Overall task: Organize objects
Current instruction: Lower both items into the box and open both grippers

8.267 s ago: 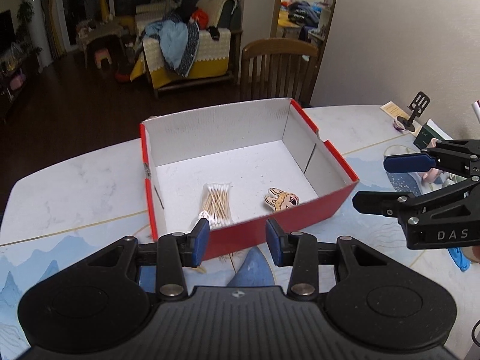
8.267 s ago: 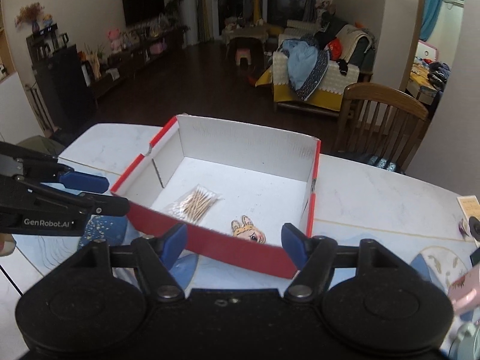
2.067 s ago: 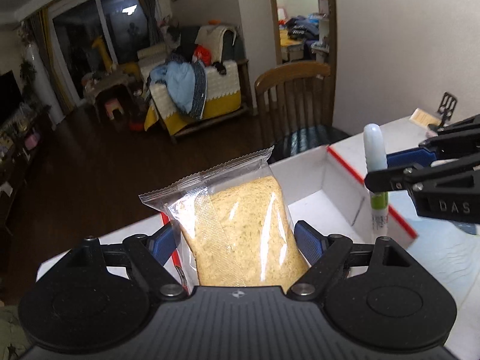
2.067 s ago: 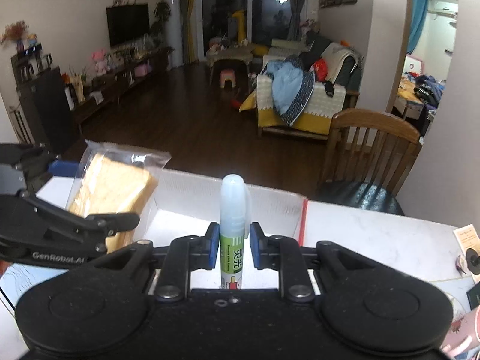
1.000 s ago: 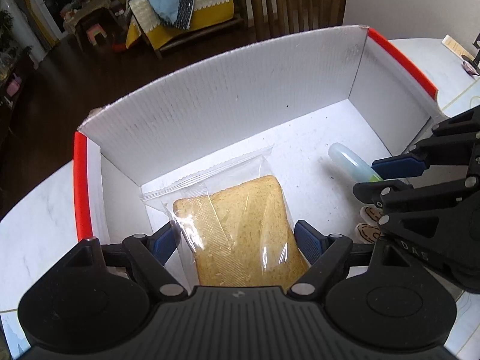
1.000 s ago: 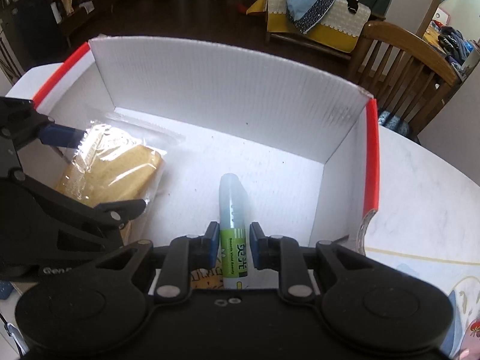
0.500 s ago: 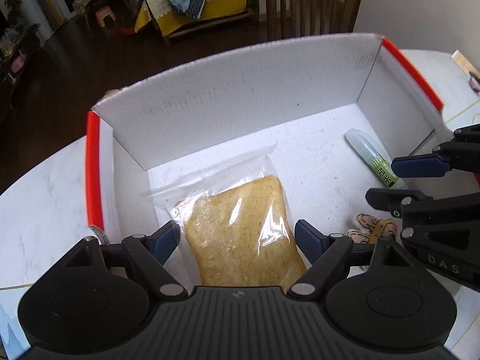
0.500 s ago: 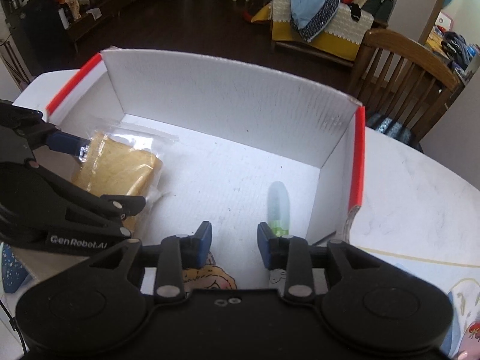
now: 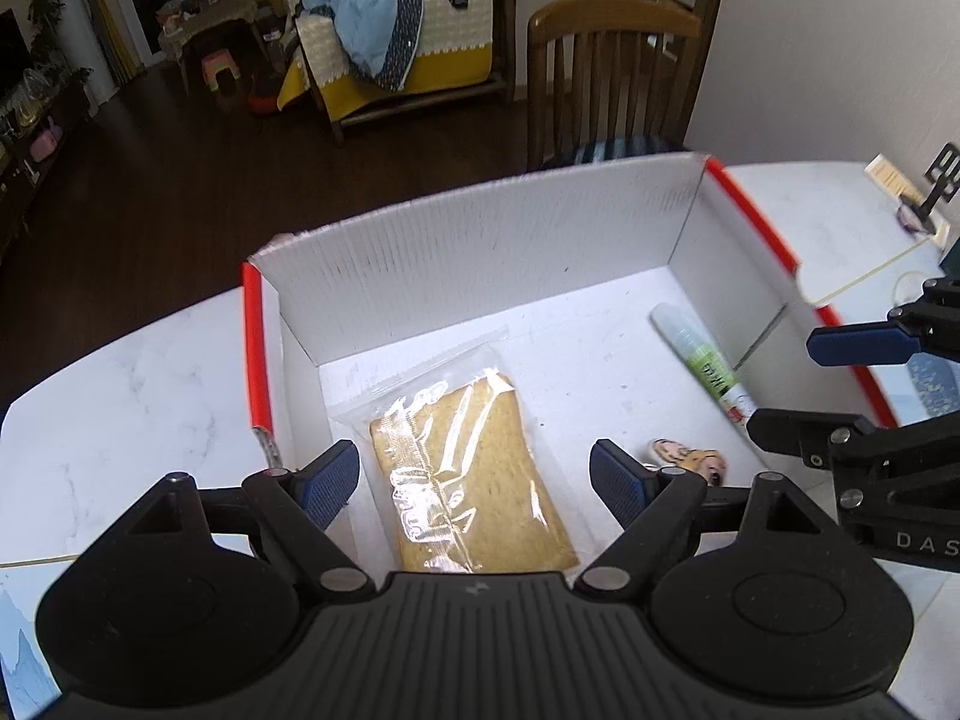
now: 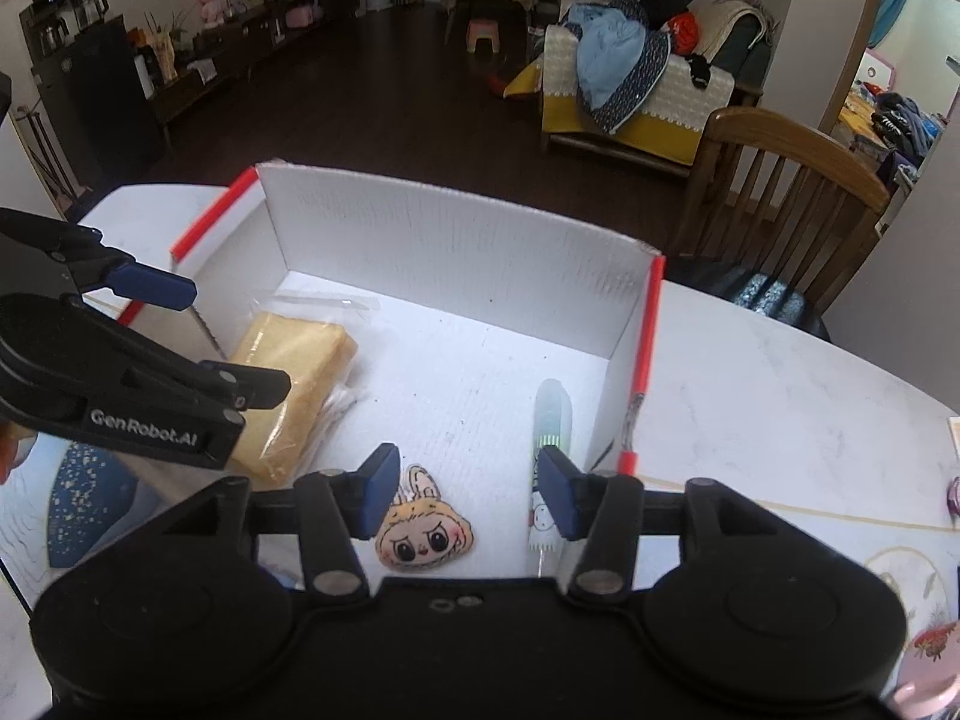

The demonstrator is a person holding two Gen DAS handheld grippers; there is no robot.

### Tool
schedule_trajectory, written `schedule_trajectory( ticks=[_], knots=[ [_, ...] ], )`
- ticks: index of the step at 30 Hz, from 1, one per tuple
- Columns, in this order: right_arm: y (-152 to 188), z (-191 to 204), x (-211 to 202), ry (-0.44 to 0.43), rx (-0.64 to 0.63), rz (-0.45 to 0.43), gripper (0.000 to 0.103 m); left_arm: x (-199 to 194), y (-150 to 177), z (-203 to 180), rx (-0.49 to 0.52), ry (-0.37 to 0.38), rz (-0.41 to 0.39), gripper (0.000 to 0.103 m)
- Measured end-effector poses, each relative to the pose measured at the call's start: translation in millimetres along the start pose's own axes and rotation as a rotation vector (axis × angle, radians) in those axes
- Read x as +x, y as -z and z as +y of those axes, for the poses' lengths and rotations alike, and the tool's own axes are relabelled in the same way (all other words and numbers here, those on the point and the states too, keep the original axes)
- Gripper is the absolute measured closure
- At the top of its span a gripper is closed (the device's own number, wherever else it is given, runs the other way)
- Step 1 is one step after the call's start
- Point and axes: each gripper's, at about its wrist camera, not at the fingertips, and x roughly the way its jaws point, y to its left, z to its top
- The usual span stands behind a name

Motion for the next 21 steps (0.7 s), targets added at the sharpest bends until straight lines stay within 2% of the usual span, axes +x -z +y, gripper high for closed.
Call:
schedule_trajectory(
  ticks=[9, 13, 16, 21],
  knots=[
    [15, 2, -46, -0.009, 0.017, -0.064, 0.05, -48, 18, -3, -0.018, 0.013, -0.081, 0.019],
    [25, 5, -63, -0.012, 0.036, -0.091, 0.043, -67, 31, -4, -0.02, 0.03, -0.108, 0.019],
    [33, 10, -73, -0.014, 0.058, -0.107, 0.041, -81, 41, -4, -0.035, 0.043, -0.125, 0.019],
    [46, 21, -94, -0.015, 0.069, -0.139, 0.038, -107, 58, -13, 0.012, 0.044, -0.168, 0.019]
  ],
)
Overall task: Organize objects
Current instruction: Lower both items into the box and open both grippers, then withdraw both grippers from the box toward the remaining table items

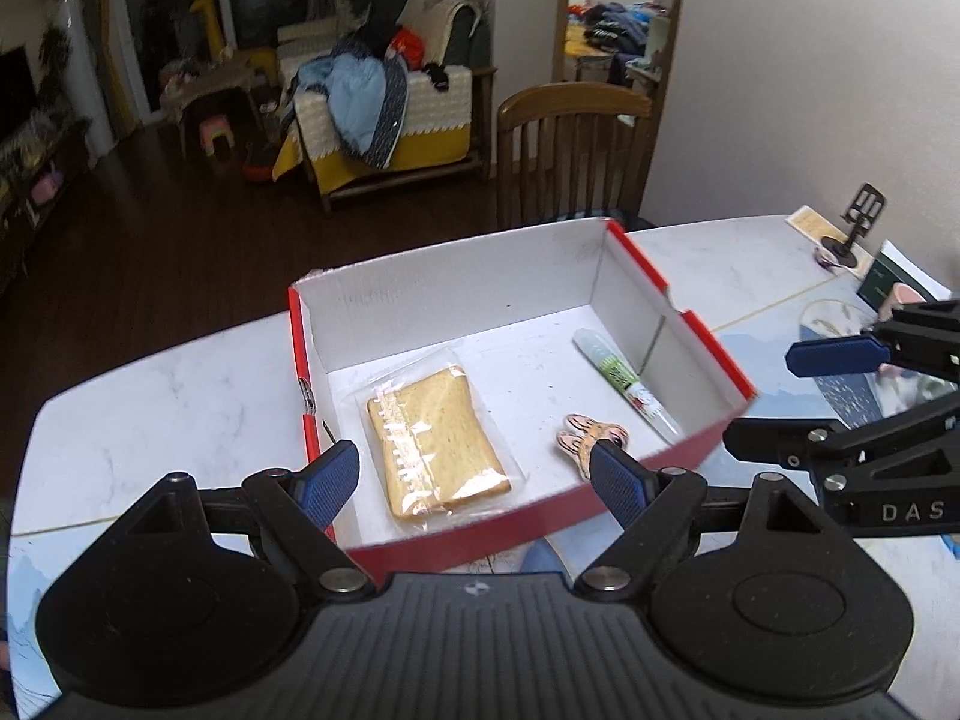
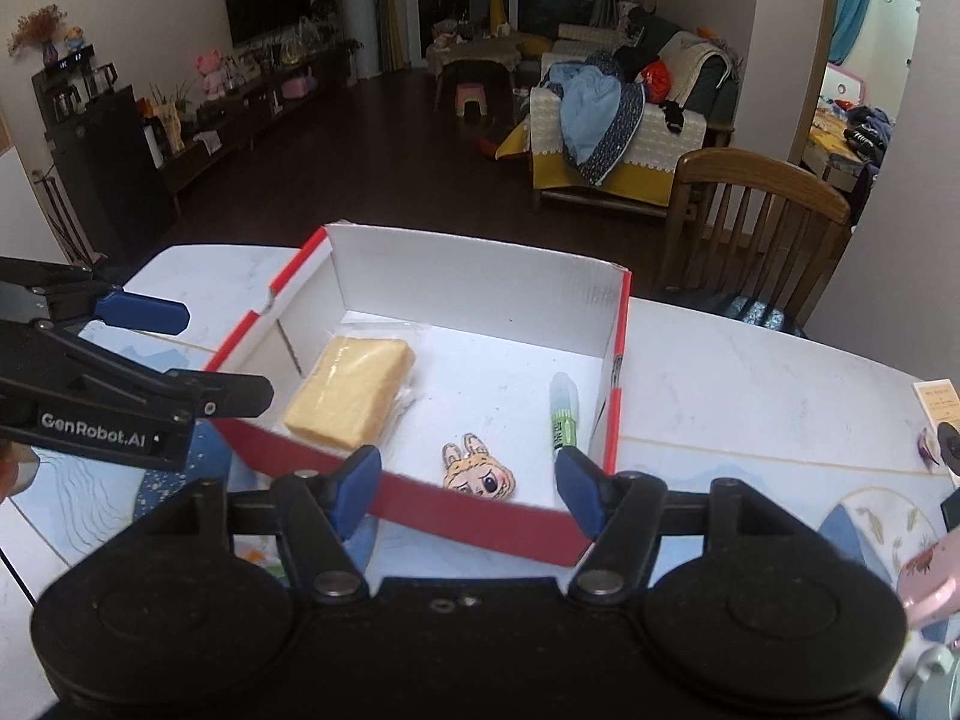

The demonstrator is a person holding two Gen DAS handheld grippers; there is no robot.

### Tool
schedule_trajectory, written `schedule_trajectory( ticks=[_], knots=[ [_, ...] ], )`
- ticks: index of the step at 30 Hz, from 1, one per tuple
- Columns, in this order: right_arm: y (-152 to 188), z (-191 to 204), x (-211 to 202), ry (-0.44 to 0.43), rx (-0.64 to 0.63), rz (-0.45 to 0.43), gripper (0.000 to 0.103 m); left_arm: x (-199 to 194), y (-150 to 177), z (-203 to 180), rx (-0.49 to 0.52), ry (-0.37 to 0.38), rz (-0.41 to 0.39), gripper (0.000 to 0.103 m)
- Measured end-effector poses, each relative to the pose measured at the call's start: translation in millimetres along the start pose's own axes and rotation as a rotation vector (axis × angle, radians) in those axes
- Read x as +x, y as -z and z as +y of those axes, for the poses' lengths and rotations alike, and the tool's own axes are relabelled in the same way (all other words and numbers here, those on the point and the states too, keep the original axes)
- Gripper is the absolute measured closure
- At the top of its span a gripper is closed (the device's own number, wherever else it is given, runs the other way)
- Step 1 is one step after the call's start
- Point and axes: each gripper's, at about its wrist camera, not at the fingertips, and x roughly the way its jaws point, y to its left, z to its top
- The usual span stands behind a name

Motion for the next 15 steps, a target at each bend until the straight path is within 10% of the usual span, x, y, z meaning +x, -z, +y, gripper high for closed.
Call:
schedule_trajectory(
  ticks=[15],
  knots=[
    [52, 26, -63, -0.038, 0.059, -0.086, 0.012, -65, 54, -15, -0.002, 0.075, -0.049, 0.019]
  ],
)
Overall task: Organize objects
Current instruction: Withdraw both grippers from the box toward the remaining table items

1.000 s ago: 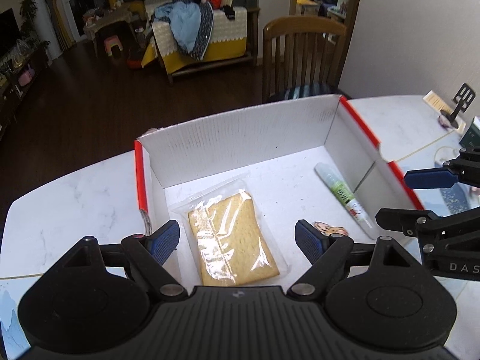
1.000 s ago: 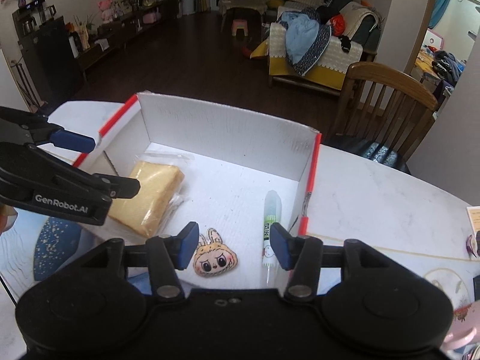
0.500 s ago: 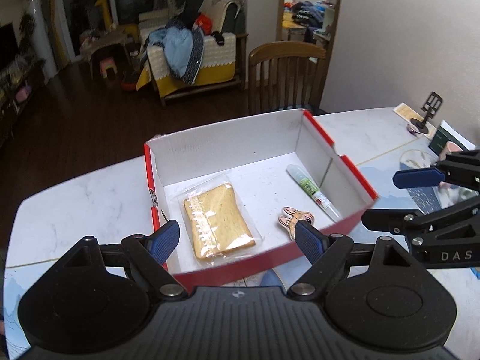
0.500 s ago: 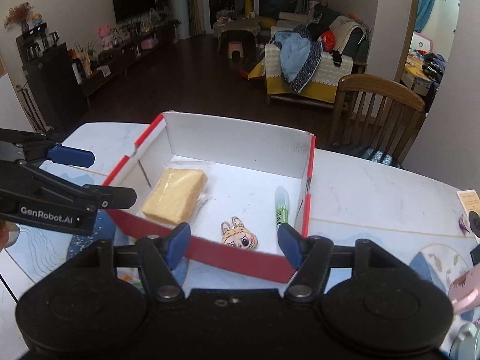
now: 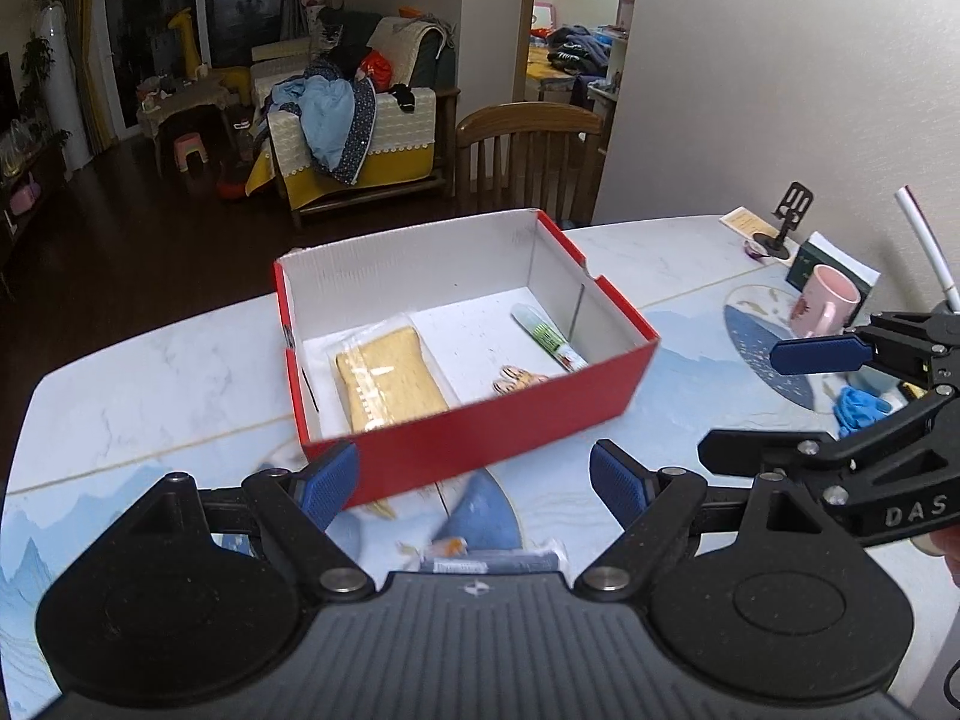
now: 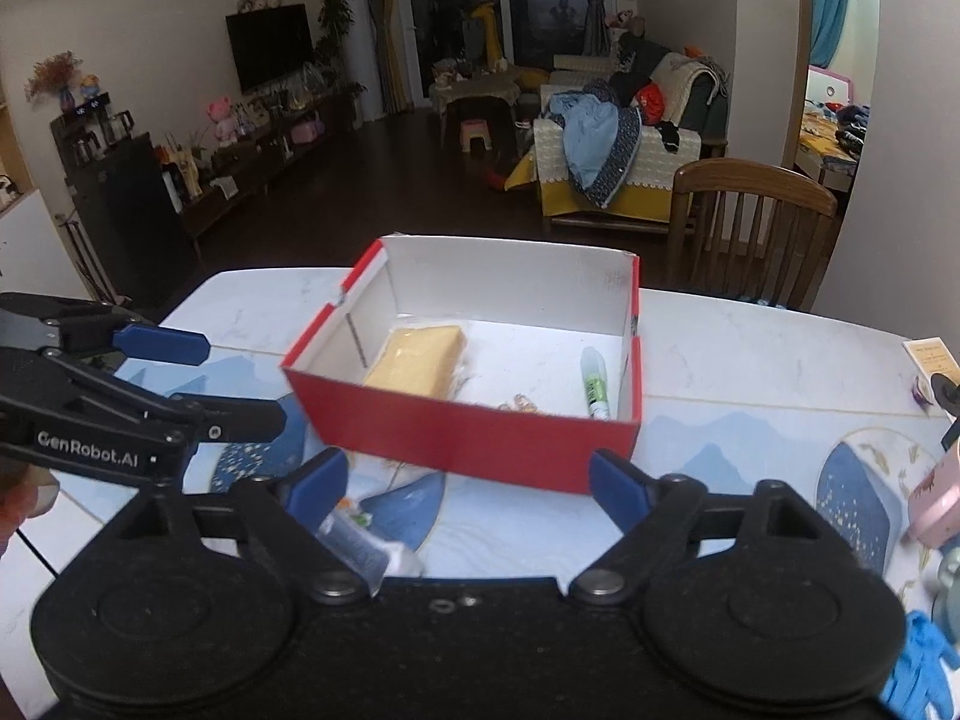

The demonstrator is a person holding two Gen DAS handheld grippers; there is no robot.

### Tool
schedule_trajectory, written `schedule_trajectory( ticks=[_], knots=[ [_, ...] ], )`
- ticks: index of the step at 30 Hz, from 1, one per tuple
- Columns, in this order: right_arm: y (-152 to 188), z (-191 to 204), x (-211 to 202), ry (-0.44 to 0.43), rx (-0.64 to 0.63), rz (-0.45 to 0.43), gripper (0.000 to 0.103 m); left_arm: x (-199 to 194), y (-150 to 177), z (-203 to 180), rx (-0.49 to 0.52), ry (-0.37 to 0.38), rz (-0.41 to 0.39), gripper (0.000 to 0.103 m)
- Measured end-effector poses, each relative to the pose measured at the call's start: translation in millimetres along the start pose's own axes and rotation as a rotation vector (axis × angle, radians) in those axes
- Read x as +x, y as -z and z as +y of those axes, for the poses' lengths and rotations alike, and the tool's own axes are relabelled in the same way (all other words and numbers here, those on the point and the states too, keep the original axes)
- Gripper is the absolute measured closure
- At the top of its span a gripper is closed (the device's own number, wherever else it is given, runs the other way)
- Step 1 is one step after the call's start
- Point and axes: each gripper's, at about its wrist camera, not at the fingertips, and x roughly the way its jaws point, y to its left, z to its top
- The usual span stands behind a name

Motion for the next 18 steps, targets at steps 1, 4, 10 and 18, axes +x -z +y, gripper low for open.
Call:
schedule_trajectory(
  ticks=[1, 4, 10, 18],
  knots=[
    [4, 2, -4, 0.001, 0.0, -0.006, 0.01, -4, 4, 0, -0.002, 0.005, -0.003, 0.019],
    [17, 5, -12, 0.01, 0.004, -0.016, 0.007, -14, 17, -1, -0.015, 0.02, -0.01, 0.017],
    [41, 9, -26, 0.044, 0.002, -0.033, 0.004, -32, 44, -2, -0.035, 0.038, -0.029, 0.016],
    [79, 16, -29, 0.098, 0.008, -0.013, 0.004, -38, 80, -5, -0.061, 0.054, -0.023, 0.004]
  ],
)
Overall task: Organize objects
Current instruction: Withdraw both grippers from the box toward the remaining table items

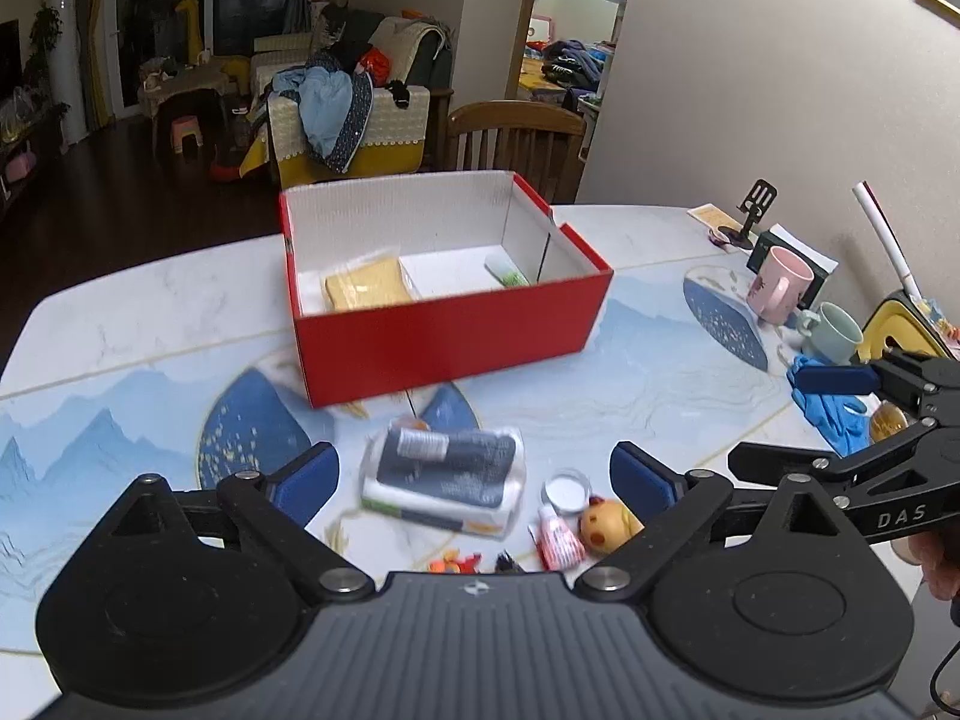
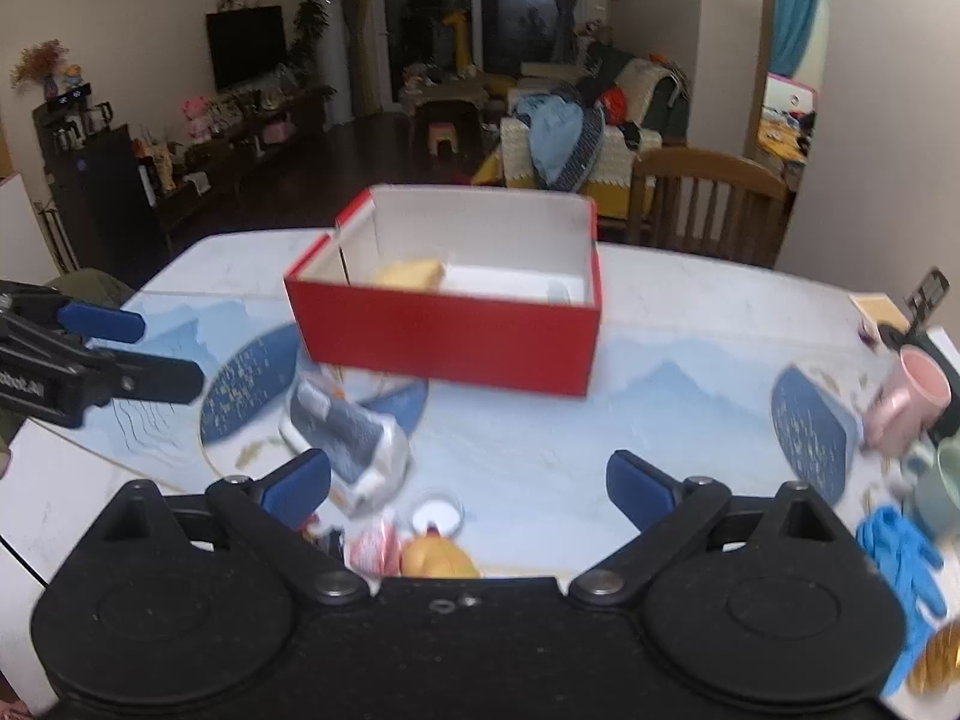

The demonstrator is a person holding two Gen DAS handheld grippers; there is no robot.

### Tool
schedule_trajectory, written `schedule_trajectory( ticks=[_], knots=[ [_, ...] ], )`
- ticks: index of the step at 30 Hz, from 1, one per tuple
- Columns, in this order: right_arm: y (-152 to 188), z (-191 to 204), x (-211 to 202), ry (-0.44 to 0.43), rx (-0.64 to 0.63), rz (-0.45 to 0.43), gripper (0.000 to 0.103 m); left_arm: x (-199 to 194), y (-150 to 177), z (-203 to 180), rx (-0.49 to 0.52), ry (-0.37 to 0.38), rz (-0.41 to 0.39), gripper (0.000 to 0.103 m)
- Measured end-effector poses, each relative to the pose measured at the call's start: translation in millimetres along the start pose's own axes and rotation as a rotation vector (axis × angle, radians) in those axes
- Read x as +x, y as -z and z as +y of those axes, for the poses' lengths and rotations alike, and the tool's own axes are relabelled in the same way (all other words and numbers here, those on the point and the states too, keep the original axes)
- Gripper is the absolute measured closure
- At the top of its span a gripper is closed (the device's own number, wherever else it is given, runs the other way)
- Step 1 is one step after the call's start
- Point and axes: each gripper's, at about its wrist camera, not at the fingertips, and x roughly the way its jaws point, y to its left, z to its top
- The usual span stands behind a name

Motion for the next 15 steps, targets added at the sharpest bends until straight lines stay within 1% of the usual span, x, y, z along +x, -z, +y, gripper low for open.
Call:
schedule_trajectory(
  ticks=[2, 6, 15],
  knots=[
    [13, 0, 2, 0.014, 0.015, 0.016, 0.004, 1, 10, -1, 0.002, 0.019, 0.002, 0.0],
    [39, 1, 10, 0.048, 0.03, 0.054, 0.004, 10, 32, -3, -0.002, 0.047, 0.023, 0.0],
    [85, -9, 31, 0.095, 0.1, 0.148, 0.004, 35, 75, -5, 0.003, 0.038, 0.065, 0.0]
  ],
)
